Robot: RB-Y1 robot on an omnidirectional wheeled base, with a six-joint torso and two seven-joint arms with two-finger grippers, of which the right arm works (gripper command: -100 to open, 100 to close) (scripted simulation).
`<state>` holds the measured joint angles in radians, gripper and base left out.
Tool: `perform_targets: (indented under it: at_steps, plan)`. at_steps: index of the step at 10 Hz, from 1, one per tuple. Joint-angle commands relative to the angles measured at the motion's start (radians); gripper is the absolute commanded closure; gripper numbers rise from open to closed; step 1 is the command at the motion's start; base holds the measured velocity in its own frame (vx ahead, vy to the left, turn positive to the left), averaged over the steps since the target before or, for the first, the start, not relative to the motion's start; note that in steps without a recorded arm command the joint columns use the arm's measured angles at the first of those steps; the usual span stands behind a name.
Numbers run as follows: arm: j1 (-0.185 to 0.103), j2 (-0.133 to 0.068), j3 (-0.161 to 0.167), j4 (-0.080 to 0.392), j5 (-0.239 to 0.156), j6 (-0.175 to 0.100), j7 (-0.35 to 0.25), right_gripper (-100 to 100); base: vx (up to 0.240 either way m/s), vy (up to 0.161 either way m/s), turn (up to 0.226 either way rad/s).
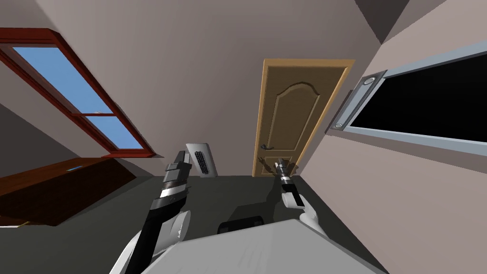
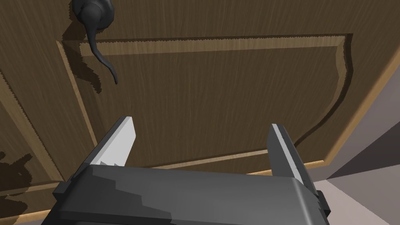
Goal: Pull the door open
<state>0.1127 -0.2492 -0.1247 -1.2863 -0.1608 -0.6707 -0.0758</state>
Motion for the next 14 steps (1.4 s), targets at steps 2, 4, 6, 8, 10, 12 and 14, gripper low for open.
perform_targets:
  at_steps: [2, 4, 6, 8, 10, 12, 14]
  plan:
    - [-0.027, -0.015, -0.004, 0.078, -0.010, -0.010, -0.001, -100, 0.039, -0.033, 0.087]
    - [-0.045, -0.024, -0.006, 0.126, -0.016, -0.014, 0.000, -100, 0.057, -0.046, 0.122]
    - [-0.081, -0.042, -0.011, 0.217, -0.029, -0.024, 0.000, -100, 0.056, -0.056, 0.117]
    - [-0.099, -0.051, -0.014, 0.263, -0.034, -0.028, 0.001, -100, 0.061, -0.060, 0.134]
    - [-0.133, -0.068, -0.018, 0.329, -0.046, -0.037, 0.001, -100, 0.045, -0.039, 0.123]
    - [-0.149, -0.076, -0.020, 0.390, -0.051, -0.041, 0.002, -100, 0.045, -0.044, 0.076]
    - [-0.180, -0.091, -0.025, 0.466, -0.062, -0.049, 0.002, -100, 0.056, -0.061, 0.145]
